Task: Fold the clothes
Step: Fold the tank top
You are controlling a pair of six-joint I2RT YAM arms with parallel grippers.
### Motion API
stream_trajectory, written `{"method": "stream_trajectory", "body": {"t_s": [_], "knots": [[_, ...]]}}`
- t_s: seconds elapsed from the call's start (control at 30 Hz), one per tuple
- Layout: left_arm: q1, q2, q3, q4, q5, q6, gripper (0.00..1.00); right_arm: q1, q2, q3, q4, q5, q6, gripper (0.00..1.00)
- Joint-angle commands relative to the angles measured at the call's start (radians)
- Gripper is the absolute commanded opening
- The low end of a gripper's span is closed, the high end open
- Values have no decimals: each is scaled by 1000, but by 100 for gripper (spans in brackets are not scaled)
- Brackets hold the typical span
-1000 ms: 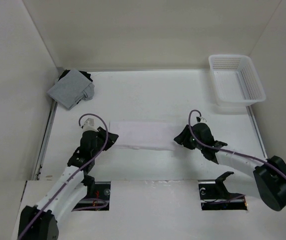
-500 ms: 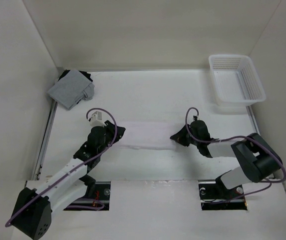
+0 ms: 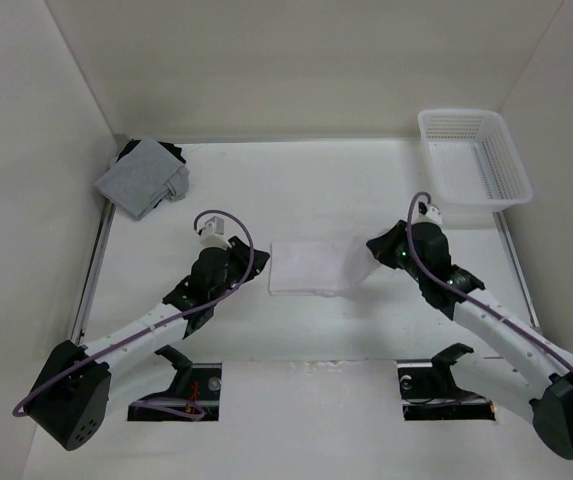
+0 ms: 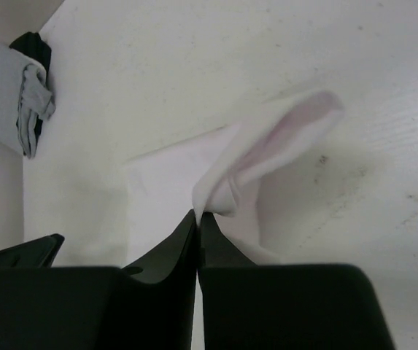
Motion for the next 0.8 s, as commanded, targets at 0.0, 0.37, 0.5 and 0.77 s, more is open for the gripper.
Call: {"method": "stream_trajectory", "body": {"t_s": [0.0,0.37,0.5,0.77], "knots": [[-2,-5,50,92,10,-6,24,98,81,176,-192,123,-139,5],[62,-162,-22,60,62,-19,26,472,605,636,-329,245,-131,9],[128,-229,-48,29,97,-25,27,566,782,787,-365,256,-108,24],[274,-232,-34,-1,202,-12,27,603,628,665,-249,272,-99,65]]}}
